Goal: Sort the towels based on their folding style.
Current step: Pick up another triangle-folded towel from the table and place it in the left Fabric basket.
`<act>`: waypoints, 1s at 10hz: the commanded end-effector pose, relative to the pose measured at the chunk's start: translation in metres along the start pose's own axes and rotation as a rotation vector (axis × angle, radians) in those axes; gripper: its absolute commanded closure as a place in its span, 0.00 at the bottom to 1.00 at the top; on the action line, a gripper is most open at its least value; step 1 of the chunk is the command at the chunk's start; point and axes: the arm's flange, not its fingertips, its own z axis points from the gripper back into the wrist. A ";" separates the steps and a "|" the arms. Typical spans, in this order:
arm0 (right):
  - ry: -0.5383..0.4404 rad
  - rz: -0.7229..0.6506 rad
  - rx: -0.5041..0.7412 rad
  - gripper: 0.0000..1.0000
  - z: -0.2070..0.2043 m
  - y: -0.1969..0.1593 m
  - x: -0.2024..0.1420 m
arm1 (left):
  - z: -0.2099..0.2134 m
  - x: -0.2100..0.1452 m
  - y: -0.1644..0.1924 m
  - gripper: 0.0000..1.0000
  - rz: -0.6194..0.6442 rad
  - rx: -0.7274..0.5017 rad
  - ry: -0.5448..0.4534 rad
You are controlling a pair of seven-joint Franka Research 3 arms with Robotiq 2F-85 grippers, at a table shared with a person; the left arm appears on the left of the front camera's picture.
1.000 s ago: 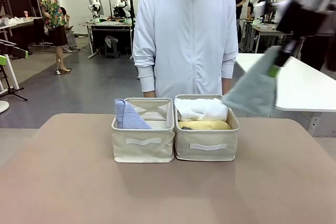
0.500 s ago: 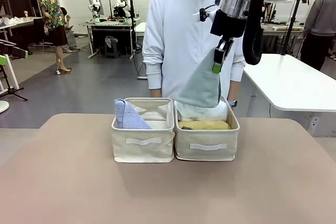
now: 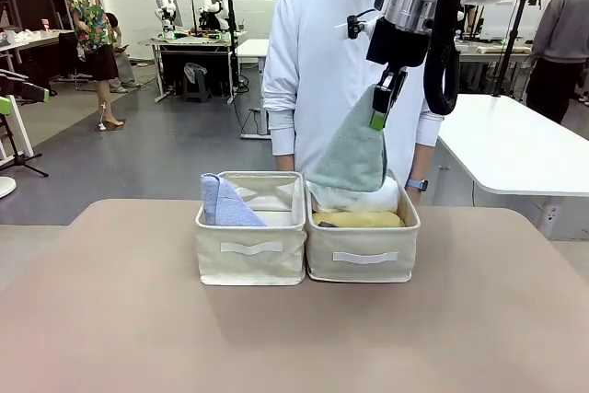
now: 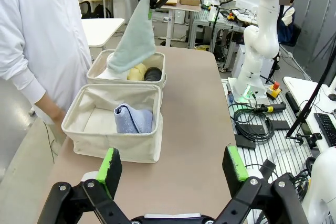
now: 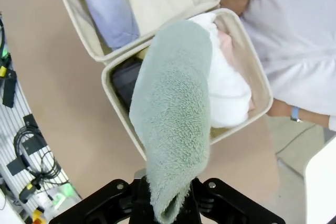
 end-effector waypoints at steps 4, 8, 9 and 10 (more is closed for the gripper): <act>-0.159 -0.028 0.007 0.92 0.022 -0.006 0.079 | 0.001 0.001 -0.001 0.00 -0.006 0.002 -0.006; -0.131 -0.057 0.067 0.92 -0.004 -0.026 0.141 | 0.001 0.001 -0.001 0.00 -0.006 0.002 -0.006; -0.114 -0.046 0.075 0.92 -0.015 -0.029 0.148 | 0.001 0.001 -0.001 0.00 -0.006 0.002 -0.006; -0.109 -0.035 0.084 0.92 -0.025 -0.032 0.153 | 0.001 0.001 -0.001 0.00 -0.006 0.002 -0.006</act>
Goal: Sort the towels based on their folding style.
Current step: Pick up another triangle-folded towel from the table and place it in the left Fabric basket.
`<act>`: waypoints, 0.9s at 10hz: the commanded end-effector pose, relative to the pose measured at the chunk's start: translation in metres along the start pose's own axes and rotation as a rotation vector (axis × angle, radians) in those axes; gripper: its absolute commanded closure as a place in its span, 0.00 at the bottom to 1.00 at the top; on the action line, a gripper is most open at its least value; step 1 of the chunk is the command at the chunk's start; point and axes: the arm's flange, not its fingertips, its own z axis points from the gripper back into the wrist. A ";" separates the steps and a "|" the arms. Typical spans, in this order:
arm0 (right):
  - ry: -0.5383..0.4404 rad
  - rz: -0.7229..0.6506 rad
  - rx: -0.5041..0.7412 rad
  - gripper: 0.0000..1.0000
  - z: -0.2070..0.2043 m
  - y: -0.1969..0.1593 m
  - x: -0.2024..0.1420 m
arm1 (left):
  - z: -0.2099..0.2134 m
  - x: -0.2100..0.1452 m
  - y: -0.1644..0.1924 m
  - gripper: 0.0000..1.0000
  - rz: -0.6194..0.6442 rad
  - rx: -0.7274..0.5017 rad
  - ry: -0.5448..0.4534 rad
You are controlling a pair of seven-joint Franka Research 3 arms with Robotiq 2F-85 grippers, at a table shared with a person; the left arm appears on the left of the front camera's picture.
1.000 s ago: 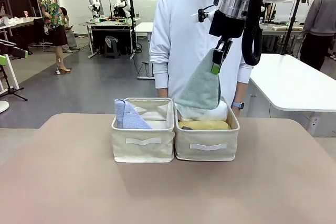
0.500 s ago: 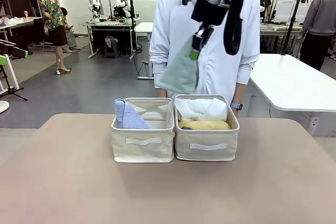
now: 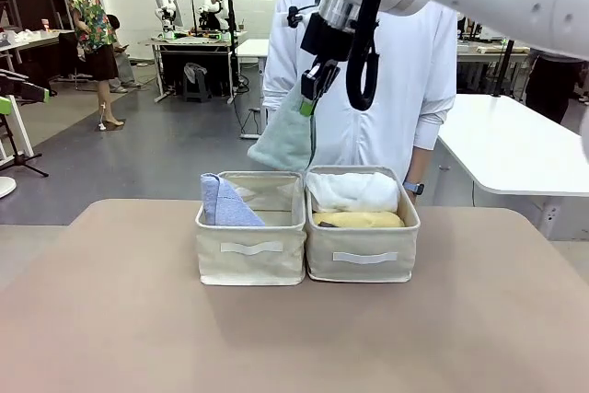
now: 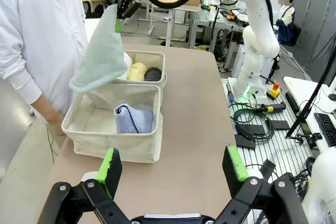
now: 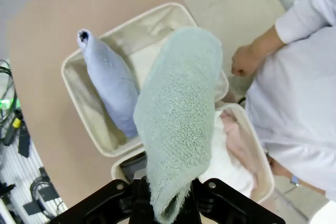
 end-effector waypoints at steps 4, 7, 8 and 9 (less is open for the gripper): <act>-0.015 0.035 0.028 0.92 -0.015 -0.020 0.025 | 0.001 0.001 -0.001 0.00 -0.006 0.002 -0.006; 0.003 0.013 0.027 0.92 -0.024 -0.011 0.009 | 0.001 0.001 -0.001 0.00 -0.006 0.002 -0.006; 0.003 0.013 0.027 0.92 -0.024 -0.011 0.009 | 0.001 0.001 -0.001 0.00 -0.006 0.002 -0.006; 0.003 0.013 0.027 0.92 -0.024 -0.011 0.009 | 0.001 0.001 -0.001 0.00 -0.006 0.002 -0.006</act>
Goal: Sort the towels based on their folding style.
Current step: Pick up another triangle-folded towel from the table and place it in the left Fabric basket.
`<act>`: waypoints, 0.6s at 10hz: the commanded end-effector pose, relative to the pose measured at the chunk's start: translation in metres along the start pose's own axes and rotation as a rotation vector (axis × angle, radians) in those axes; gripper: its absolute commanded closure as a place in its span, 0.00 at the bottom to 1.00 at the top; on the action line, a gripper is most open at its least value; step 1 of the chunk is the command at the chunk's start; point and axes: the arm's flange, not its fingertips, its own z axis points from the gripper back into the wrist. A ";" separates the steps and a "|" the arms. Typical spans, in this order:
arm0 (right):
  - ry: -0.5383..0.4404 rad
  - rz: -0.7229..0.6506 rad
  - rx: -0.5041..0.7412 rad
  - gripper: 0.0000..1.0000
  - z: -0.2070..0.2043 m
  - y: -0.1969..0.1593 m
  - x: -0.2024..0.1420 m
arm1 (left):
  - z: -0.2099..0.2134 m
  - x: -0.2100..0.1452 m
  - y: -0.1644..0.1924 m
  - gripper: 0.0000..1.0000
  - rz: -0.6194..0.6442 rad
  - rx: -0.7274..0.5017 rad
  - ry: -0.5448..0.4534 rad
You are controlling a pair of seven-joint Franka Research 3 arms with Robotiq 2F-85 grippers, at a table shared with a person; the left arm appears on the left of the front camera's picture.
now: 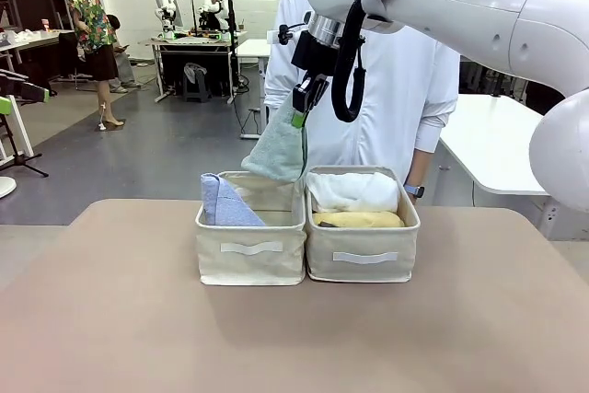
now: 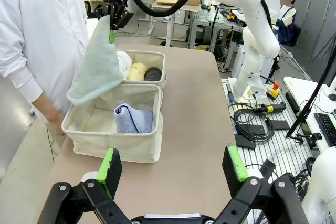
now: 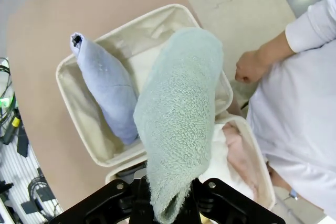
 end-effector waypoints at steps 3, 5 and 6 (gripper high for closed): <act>0.027 0.017 -0.004 0.92 -0.009 0.000 0.003 | 0.001 0.001 -0.001 0.00 -0.006 0.002 -0.006; 0.057 0.024 -0.007 0.92 -0.020 0.002 0.007 | 0.001 0.001 -0.001 0.00 -0.006 0.002 -0.006; 0.062 0.026 -0.014 0.92 -0.024 0.003 0.008 | 0.001 0.001 -0.001 0.00 -0.006 0.002 -0.006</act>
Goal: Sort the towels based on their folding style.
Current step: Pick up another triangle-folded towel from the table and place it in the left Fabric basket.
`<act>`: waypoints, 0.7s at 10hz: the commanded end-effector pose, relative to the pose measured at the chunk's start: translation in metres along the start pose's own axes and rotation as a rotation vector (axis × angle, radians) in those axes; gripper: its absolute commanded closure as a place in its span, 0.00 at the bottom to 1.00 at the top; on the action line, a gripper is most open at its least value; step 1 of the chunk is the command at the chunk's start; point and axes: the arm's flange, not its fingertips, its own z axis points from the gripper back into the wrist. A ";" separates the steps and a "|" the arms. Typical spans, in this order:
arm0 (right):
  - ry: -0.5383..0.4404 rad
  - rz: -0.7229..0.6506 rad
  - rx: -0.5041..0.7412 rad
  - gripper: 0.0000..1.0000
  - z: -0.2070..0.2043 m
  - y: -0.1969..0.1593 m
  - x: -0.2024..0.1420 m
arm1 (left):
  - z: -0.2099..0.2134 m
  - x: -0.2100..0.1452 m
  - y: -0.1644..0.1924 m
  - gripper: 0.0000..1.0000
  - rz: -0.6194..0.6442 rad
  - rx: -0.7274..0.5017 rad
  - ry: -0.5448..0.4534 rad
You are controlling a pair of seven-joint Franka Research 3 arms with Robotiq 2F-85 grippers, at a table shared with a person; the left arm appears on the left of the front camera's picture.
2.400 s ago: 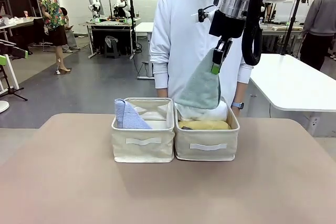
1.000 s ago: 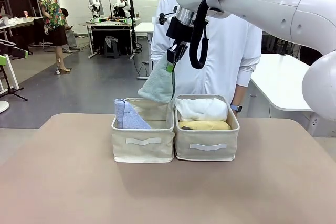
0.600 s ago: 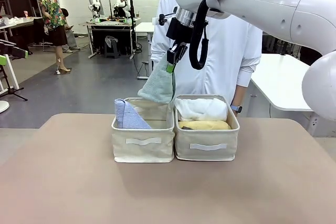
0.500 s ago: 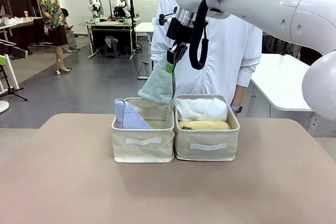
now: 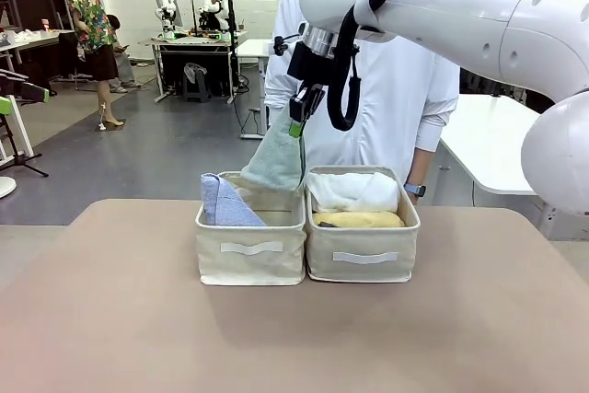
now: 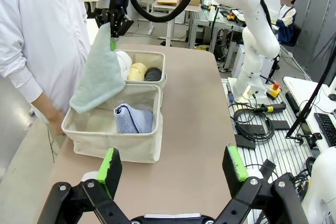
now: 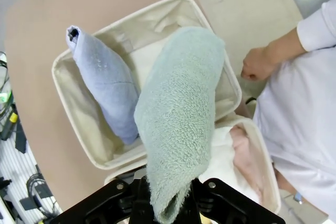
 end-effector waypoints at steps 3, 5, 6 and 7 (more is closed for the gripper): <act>0.022 0.014 -0.019 0.92 -0.008 -0.003 0.002 | 0.001 0.001 -0.001 0.00 -0.006 0.002 -0.006; 0.034 0.001 -0.004 0.92 -0.014 -0.007 -0.001 | 0.001 0.001 -0.001 0.00 -0.006 0.002 -0.006; 0.038 -0.023 -0.019 0.92 -0.010 -0.006 -0.002 | 0.001 0.001 -0.001 0.00 -0.006 0.002 -0.006; 0.021 -0.001 0.002 0.92 -0.014 -0.004 -0.001 | 0.001 0.001 -0.001 0.00 -0.006 0.002 -0.006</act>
